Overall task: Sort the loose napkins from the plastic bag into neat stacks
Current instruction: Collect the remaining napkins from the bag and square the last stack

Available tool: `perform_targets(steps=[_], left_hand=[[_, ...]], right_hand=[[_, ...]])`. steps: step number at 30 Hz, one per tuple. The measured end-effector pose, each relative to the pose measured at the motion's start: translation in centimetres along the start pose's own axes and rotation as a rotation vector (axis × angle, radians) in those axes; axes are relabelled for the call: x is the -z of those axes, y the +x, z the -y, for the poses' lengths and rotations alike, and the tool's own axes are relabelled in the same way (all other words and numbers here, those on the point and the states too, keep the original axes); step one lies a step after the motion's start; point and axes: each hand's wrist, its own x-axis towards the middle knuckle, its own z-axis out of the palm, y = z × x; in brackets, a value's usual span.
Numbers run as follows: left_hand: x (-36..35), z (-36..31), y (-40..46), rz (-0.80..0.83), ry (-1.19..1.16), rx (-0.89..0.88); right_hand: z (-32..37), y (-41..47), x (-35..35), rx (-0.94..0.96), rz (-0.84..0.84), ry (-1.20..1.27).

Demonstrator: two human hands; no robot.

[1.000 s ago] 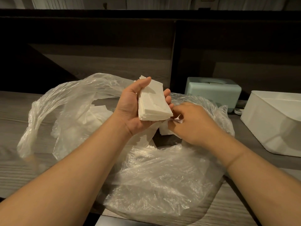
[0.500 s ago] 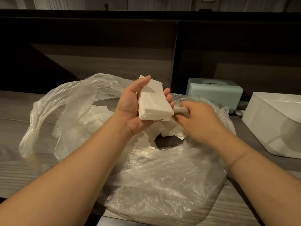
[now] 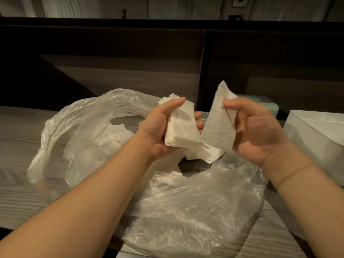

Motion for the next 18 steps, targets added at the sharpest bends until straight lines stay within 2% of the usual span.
perform_targets(steps=[4,7,12,15,18], left_hand=[[0.0,0.6,0.0,0.090,0.173,0.069],[0.1,0.8,0.3,0.078,0.219,0.094],[-0.1,1.1,0.3,0.123,0.183,0.138],[0.0,0.9,0.1,0.133,0.090,0.144],[0.2,0.4,-0.2,0.119,0.017,0.104]], right_hand=[[-1.6,0.9,-0.4,-0.034,-0.116,-0.247],[-2.3,1.3,-0.7,-0.033,-0.232,-0.250],[-3.2,1.1,-1.2,-0.044,-0.285,-0.313],[-3.4,1.4,-1.2,0.016,-0.298,-0.372],[-3.3,2.0,-0.7,-0.008,-0.392,-0.329]])
